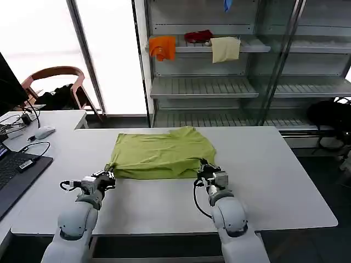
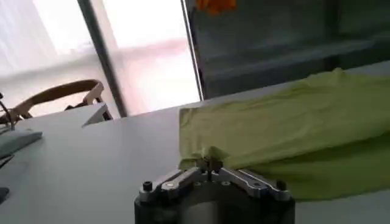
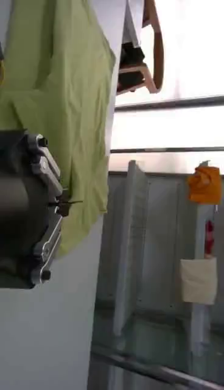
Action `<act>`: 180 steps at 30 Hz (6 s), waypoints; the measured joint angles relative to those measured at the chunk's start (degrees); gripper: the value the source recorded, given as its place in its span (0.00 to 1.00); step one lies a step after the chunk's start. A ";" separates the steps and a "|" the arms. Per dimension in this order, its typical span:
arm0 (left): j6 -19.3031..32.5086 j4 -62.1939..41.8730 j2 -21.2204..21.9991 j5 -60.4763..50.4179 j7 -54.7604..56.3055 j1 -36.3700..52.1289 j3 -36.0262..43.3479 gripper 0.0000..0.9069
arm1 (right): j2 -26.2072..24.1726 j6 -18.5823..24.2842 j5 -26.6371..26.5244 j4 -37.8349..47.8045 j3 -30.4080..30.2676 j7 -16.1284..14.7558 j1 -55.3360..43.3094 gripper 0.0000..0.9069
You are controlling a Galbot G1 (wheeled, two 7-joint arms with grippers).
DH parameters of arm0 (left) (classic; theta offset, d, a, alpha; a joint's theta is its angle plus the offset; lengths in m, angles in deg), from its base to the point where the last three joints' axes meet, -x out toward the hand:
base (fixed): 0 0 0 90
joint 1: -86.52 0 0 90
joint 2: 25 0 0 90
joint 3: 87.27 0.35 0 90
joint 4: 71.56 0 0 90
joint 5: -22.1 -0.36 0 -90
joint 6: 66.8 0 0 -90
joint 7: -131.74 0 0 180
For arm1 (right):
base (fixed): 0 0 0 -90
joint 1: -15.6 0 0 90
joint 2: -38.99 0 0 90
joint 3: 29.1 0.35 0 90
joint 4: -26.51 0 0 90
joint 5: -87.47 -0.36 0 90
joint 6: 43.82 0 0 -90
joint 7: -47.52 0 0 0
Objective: Fold and organize the clothes.
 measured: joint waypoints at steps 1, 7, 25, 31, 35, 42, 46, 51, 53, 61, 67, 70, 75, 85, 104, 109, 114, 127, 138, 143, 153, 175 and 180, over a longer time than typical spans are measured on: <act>0.01 -0.24 0.04 -0.20 -0.05 0.20 0.06 0.01 | 0.10 0.01 0.22 0.46 0.03 -0.01 -0.41 0.00; 0.11 -1.15 0.33 -0.83 -0.16 1.56 0.48 0.59 | 0.59 0.08 1.30 2.74 -0.06 0.10 -2.56 1.00; 1.05 -0.19 0.21 -2.52 1.18 3.64 0.47 1.00 | 0.38 0.19 2.50 5.45 1.73 1.14 -5.65 1.00; 1.00 1.23 -0.56 -1.86 1.06 2.65 -0.47 1.00 | -0.83 0.15 1.23 5.19 3.54 1.64 -5.43 1.00; 1.07 1.58 -0.55 -1.45 1.06 1.66 -1.04 1.00 | -1.01 0.22 -1.15 4.89 5.07 2.70 -5.91 1.00; 1.11 2.80 -0.62 -0.91 1.08 0.05 -1.54 1.00 | -1.14 0.86 -6.63 4.33 6.18 3.78 -6.10 1.00; 1.19 2.94 -0.54 -0.88 1.06 -0.55 -1.53 1.00 | -0.93 0.70 -8.24 4.28 6.37 3.57 -5.67 1.00; 1.09 2.76 -0.70 -1.14 0.93 -0.85 -1.14 1.00 | -1.74 0.38 -7.83 2.66 6.07 2.95 -3.71 1.00; 0.89 2.49 -0.92 -1.19 0.84 -0.74 -0.87 1.00 | -2.12 0.31 -7.50 1.63 6.06 2.96 -2.30 1.00; 0.41 -0.14 -1.83 -0.55 0.85 0.15 -0.38 1.00 | -3.14 0.03 -7.25 -2.04 6.07 3.74 3.84 1.00; 0.26 -2.50 -2.21 0.70 0.90 0.67 -0.80 1.00 | -3.10 -0.03 -6.88 -2.54 5.67 3.51 5.95 1.00; 0.21 -3.43 -2.45 1.22 0.82 1.03 -0.82 1.00 | -2.81 -0.03 -6.57 -2.45 5.37 3.20 6.56 0.92; 0.14 -4.90 -2.40 1.96 0.58 1.56 -0.73 0.91 | -2.15 -0.04 -5.53 -1.59 4.69 2.69 6.98 0.21; 0.27 -7.00 -2.37 3.24 -0.35 1.75 -0.37 0.01 | -2.03 -0.10 -3.22 -1.56 3.70 1.77 7.76 0.00; 0.21 -6.21 -2.47 6.12 -0.54 0.21 -0.98 0.00 | -3.52 -0.26 -3.97 -5.02 4.33 1.38 10.12 0.00; -0.13 -2.91 -2.78 7.04 0.05 -2.29 -2.01 0.00 | -4.71 -0.30 -5.44 -8.59 5.06 1.03 12.43 0.00; -0.42 2.30 -2.48 8.78 0.56 -7.01 -3.50 0.00 | -5.93 -0.30 -5.90 -12.95 5.01 0.74 16.18 0.00; -0.08 15.94 -0.94 11.71 2.93 -22.91 -5.87 0.00 | -8.39 -0.26 -5.40 -23.85 4.32 1.20 30.05 0.00; -0.13 21.27 -1.16 11.28 4.19 -28.22 -7.48 0.00 | -10.17 -0.23 -4.11 -31.19 4.94 1.65 39.32 0.00; -0.11 22.24 -1.15 11.07 4.33 -29.33 -7.62 0.00 | -10.33 -0.17 -2.96 -32.49 5.23 1.80 41.25 0.00; -0.09 24.06 -0.08 10.33 5.19 -31.65 -6.96 0.01 | -10.08 -0.09 0.55 -31.99 6.08 0.76 41.89 1.00; -0.06 27.30 2.01 9.50 10.23 -28.79 -8.47 1.00 | -8.34 -0.45 -0.84 -28.64 5.39 -1.67 29.97 1.00; -0.33 25.38 -0.28 13.00 8.38 -23.57 -7.78 1.00 | -7.59 -0.74 -2.14 -23.29 3.67 -2.05 22.18 1.00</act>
